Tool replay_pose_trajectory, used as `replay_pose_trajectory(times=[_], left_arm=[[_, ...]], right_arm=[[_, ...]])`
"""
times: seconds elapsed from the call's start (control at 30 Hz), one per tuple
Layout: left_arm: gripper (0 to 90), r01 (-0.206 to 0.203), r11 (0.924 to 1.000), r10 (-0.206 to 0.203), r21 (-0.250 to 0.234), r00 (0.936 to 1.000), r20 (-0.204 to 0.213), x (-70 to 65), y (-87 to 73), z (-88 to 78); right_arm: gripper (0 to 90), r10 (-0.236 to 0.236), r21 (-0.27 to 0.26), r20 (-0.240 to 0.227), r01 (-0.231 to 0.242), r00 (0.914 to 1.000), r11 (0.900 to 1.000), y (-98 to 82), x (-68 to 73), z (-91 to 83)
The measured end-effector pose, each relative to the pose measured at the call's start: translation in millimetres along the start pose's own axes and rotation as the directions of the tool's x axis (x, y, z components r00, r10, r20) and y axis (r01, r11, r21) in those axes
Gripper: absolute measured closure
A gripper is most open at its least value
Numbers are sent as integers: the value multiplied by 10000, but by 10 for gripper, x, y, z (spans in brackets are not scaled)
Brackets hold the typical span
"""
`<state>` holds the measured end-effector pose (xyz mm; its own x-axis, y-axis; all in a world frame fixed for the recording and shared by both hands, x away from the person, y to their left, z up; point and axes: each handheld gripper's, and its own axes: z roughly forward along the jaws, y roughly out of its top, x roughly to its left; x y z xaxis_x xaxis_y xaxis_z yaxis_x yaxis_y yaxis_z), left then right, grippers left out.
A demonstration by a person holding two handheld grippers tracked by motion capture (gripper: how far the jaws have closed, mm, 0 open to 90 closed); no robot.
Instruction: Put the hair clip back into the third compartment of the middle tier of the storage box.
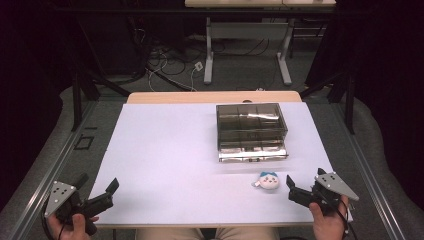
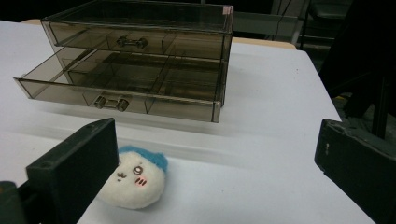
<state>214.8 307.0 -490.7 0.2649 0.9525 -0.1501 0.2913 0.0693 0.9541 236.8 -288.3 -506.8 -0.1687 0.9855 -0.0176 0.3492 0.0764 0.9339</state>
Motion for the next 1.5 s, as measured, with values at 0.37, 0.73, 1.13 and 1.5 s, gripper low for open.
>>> replay_pose_trajectory(times=[0.37,0.73,1.13,1.5], left_arm=[[4,-30,10000,30,85,10000,12,-7,-19,-3],[4,-61,9998,61,175,10000,19,-9,-33,6],[4,-123,9995,120,307,9999,94,-23,-42,27],[4,-168,9991,163,399,9998,124,-32,-49,42]], right_arm=[[0,345,38,-244,-345,9991,9994,26,92,83],[10,-8,58,-823,13,9966,10000,36,211,155],[65,-243,304,-1097,278,9937,9992,24,294,225],[145,-449,566,-1201,520,9917,9970,3,328,340]])
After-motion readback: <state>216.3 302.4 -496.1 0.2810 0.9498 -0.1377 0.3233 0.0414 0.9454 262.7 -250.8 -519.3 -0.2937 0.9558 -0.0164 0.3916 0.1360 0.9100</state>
